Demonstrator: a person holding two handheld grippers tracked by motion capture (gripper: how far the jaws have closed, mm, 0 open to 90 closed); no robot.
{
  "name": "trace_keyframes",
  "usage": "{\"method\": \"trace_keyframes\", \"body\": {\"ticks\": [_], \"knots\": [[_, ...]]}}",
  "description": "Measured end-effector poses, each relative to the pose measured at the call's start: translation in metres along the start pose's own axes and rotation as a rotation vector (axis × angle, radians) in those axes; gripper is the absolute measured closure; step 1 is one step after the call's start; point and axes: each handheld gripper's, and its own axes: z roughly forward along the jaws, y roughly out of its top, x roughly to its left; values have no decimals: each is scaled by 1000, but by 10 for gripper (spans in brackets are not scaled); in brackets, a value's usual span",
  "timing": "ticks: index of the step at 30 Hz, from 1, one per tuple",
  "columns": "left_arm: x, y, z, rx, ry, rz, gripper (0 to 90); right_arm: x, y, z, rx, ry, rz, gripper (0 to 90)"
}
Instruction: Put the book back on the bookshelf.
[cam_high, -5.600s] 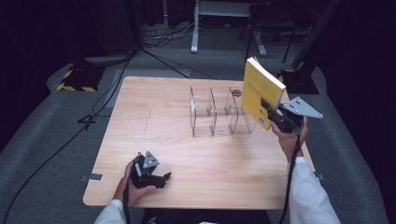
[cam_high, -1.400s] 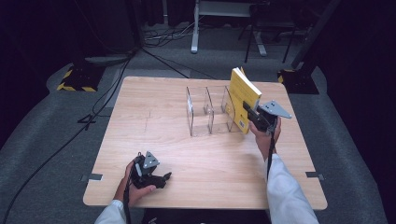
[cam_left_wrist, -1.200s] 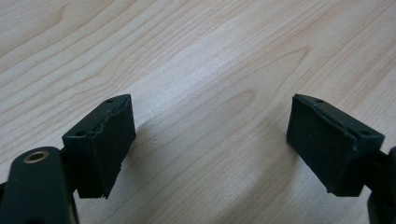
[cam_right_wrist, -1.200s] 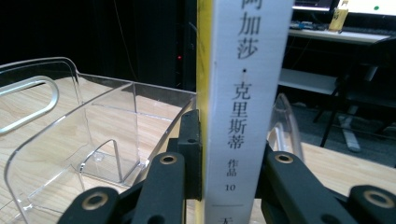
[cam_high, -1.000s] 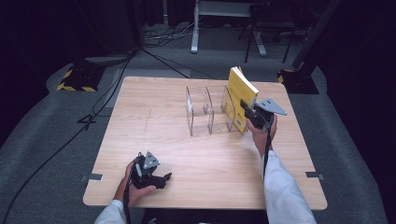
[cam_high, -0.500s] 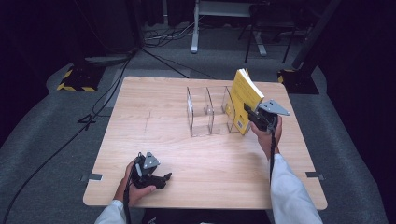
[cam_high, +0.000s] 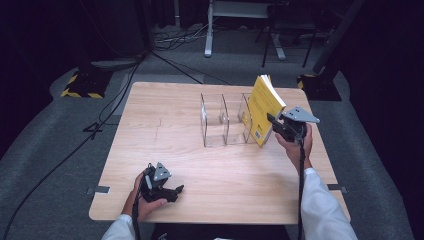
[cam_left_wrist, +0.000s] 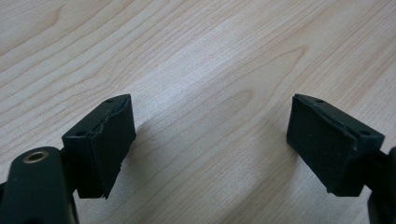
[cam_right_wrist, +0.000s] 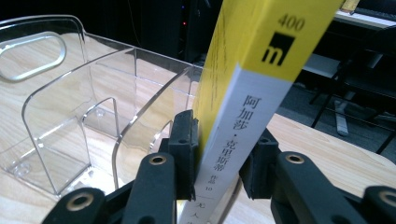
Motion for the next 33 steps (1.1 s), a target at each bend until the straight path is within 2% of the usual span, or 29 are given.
{"method": "trace_keyframes", "body": {"ticks": [16,28,31,33], "knots": [[0,0,0,6,-2,2,160,-9,12,-28,18,21,-11,648],[0,1,0,6,-3,1,160,-7,13,-39,32,13,-39,598],[0,1,0,6,-3,2,159,-7,10,-45,23,26,-27,539],[0,1,0,6,-4,0,160,-7,10,-46,23,31,-24,531]]}}
